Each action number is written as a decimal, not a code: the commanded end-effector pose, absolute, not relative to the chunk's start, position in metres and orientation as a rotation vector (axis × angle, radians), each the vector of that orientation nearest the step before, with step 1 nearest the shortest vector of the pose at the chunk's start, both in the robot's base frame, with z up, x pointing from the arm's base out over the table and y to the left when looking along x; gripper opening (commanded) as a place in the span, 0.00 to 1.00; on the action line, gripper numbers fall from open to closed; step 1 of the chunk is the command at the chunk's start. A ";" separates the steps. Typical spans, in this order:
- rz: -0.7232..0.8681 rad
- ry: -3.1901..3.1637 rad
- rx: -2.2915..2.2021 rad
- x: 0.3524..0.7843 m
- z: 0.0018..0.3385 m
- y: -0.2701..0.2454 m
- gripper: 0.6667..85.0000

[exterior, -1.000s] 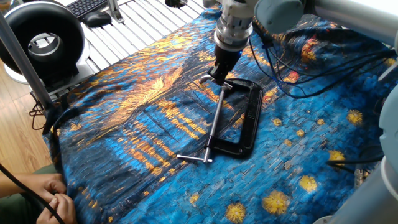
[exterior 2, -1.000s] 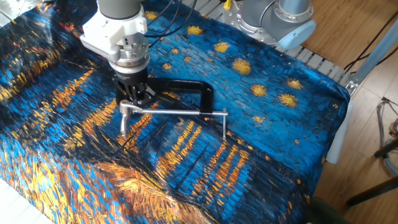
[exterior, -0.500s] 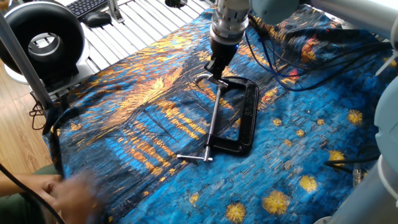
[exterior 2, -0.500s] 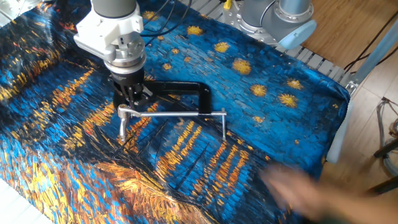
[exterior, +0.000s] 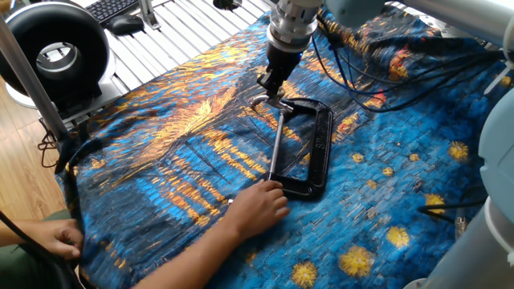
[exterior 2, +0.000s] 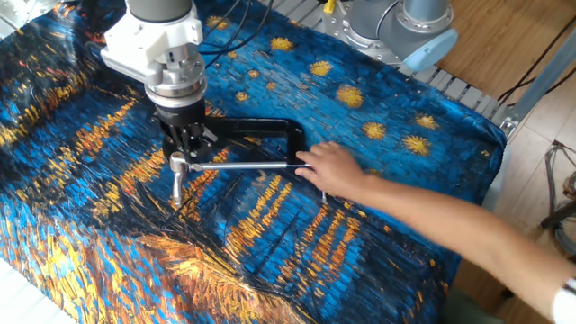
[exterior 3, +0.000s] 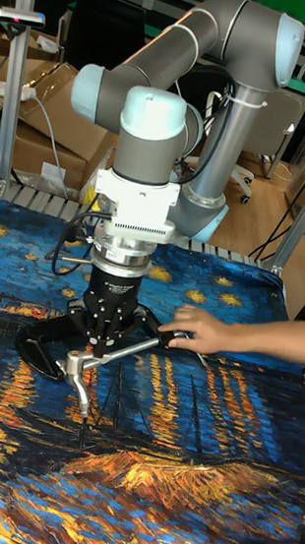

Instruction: Turn off the water tap

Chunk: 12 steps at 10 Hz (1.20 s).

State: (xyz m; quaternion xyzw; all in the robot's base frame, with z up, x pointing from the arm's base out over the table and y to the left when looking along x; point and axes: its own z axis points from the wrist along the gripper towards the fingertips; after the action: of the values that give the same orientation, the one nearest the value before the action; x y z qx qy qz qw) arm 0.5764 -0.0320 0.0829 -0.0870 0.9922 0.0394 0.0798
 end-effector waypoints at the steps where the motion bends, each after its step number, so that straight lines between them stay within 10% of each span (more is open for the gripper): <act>1: 0.166 2.961 -0.232 0.580 0.086 -0.023 0.01; 12: 0.110 3.009 -0.148 0.547 0.059 -0.013 0.01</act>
State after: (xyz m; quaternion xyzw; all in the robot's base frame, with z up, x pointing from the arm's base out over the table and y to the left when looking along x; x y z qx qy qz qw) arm 0.5437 -0.0256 0.0693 -0.0524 0.9972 0.0228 0.0488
